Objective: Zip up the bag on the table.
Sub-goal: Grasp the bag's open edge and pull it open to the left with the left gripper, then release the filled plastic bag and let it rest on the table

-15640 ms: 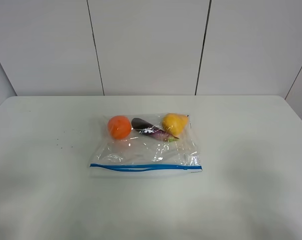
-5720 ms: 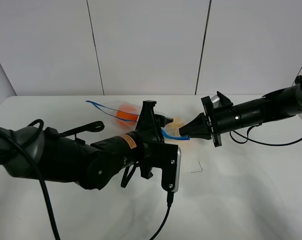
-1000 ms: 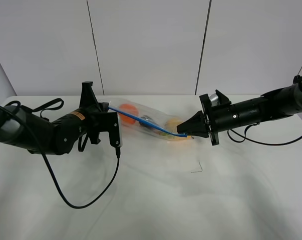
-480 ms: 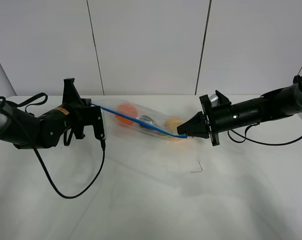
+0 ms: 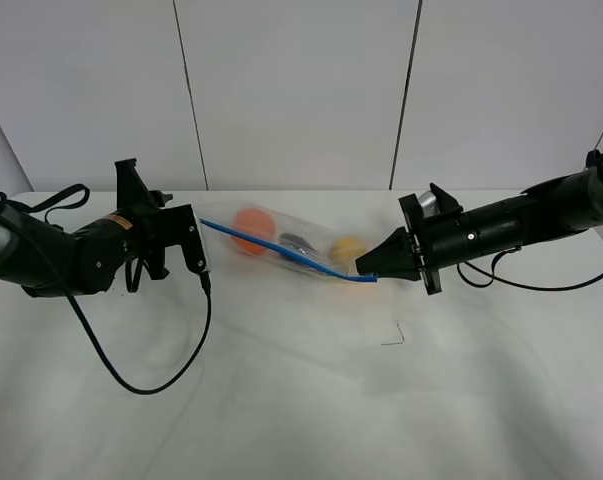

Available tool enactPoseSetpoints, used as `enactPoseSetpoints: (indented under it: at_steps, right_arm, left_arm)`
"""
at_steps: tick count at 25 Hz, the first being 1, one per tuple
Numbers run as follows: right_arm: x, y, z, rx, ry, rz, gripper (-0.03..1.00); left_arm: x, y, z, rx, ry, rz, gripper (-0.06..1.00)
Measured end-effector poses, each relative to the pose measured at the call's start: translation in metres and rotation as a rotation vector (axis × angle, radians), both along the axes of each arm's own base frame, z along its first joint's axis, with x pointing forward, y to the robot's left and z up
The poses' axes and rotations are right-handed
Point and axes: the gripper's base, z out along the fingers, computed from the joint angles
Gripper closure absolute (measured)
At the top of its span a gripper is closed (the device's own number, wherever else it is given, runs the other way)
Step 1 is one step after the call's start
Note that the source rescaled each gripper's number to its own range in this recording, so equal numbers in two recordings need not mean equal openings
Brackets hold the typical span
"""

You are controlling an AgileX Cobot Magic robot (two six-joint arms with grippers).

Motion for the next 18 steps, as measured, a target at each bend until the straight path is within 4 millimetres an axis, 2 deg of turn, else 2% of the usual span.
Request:
enactPoseSetpoints:
  at_steps: [1, 2, 5, 13, 18]
  right_arm:
    - [0.0, 0.0, 0.0, 0.0, 0.0, 0.0, 0.96]
    - [0.0, 0.0, 0.0, 0.0, 0.0, 0.0, 0.96]
    - [0.0, 0.0, 0.0, 0.0, 0.0, 0.001, 0.96]
    - [0.0, 0.0, 0.0, -0.001, 0.0, 0.001, 0.96]
    - [0.0, 0.0, 0.0, -0.001, 0.0, 0.001, 0.96]
  left_arm:
    - [0.0, 0.001, 0.0, -0.021, 0.005, 0.007, 0.3]
    - [0.0, 0.002, 0.0, -0.039, 0.008, 0.019, 0.2]
    - [0.002, 0.008, 0.0, -0.073, 0.012, 0.047, 0.08]
    - [0.009, 0.046, -0.001, -0.125, 0.011, 0.167, 0.05]
    - [0.011, 0.059, -0.001, -0.401, 0.015, 0.265, 0.05]
